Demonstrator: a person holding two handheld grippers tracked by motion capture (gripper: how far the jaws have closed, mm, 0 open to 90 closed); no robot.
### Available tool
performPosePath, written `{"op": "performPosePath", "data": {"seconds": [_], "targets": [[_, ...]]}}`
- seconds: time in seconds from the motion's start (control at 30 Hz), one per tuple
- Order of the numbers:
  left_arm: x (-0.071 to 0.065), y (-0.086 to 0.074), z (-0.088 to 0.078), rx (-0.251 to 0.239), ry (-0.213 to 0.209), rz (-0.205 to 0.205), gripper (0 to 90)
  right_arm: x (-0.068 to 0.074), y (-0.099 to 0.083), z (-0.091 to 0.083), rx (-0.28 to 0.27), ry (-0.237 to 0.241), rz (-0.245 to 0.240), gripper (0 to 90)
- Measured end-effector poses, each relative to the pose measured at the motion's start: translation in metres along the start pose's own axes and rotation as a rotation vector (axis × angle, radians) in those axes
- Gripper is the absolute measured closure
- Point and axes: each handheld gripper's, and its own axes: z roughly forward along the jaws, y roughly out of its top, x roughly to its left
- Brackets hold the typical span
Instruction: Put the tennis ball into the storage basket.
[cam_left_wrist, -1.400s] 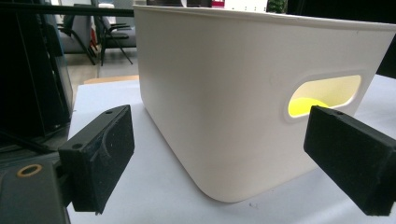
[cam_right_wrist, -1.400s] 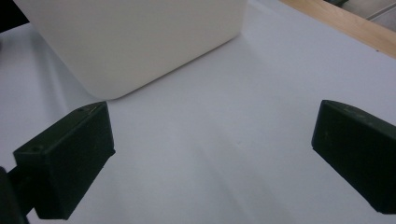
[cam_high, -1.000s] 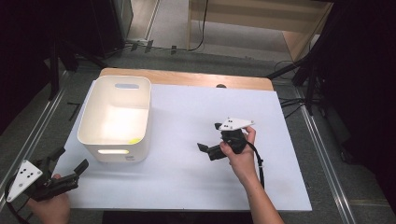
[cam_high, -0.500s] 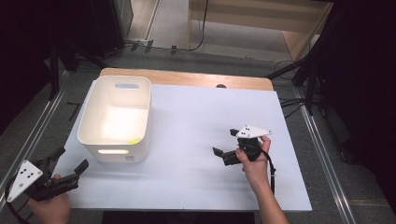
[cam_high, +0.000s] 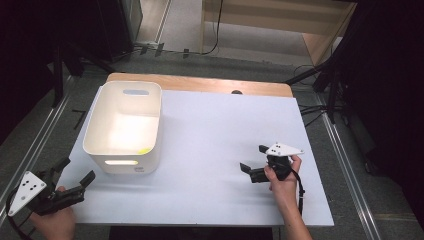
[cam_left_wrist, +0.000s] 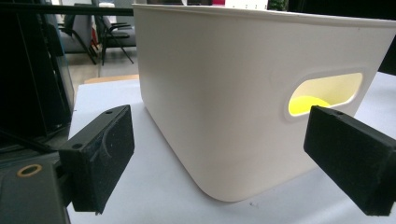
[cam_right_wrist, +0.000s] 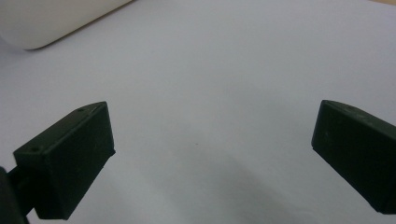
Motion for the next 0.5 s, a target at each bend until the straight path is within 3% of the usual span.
{"op": "performPosePath", "data": {"seconds": [0.5], "targets": [[0.000, 0.000, -0.001, 0.001, 0.001, 0.002, 8.5, -0.012, -0.029, -0.023, -0.062, -0.045, 0.031, 0.0]]}}
